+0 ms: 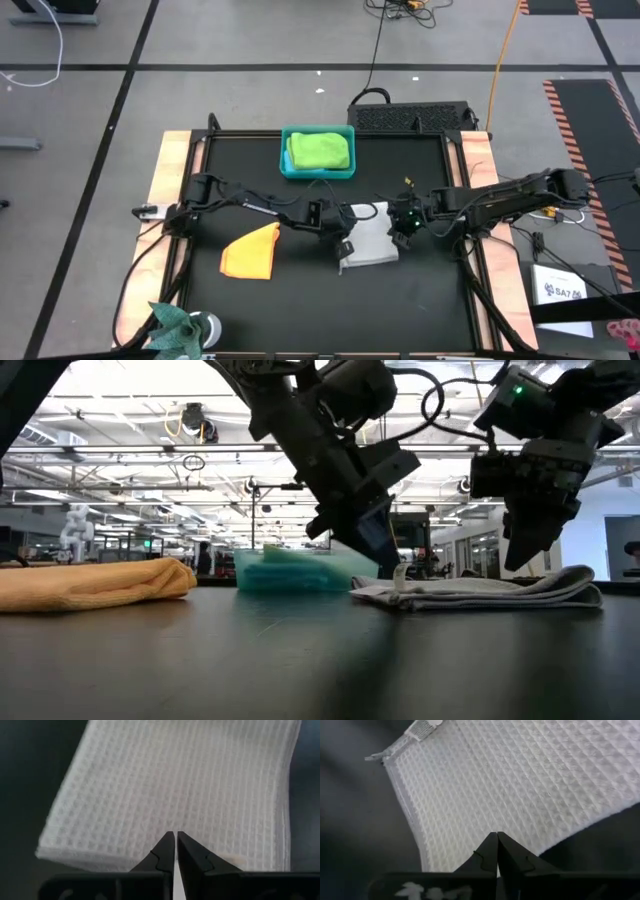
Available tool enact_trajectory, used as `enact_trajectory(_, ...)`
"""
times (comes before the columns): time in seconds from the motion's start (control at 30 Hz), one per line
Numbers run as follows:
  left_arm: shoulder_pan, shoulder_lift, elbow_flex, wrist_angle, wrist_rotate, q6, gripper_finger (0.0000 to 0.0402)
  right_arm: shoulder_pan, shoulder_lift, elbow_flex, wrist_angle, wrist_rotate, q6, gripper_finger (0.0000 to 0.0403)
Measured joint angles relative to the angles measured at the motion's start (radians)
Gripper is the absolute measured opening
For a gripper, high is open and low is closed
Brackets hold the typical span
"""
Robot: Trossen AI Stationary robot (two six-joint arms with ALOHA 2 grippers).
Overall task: Fold microfiber towels
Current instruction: Fold the gray towel
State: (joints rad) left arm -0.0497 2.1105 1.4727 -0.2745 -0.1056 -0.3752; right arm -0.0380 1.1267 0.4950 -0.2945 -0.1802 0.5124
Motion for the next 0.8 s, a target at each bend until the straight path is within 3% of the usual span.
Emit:
enact_trajectory(0.47, 0.029, 0.0, 0.001, 0.009, -0.021, 0.027, 0.0021, 0.0, 0.17, 0.005, 0.062, -0.001, 0.005, 0.0)
enact_trajectory(0.67, 0.03, -0.001, 0.001, 0.008, -0.049, 0.027, 0.0021, 0.0, 0.152, 0.003, 0.058, -0.002, -0.022, 0.0)
enact_trajectory(0.8, 0.022, -0.028, 0.001, 0.002, -0.114, 0.03, 0.0016, 0.0, 0.064, 0.001, 0.051, -0.013, -0.021, 0.0)
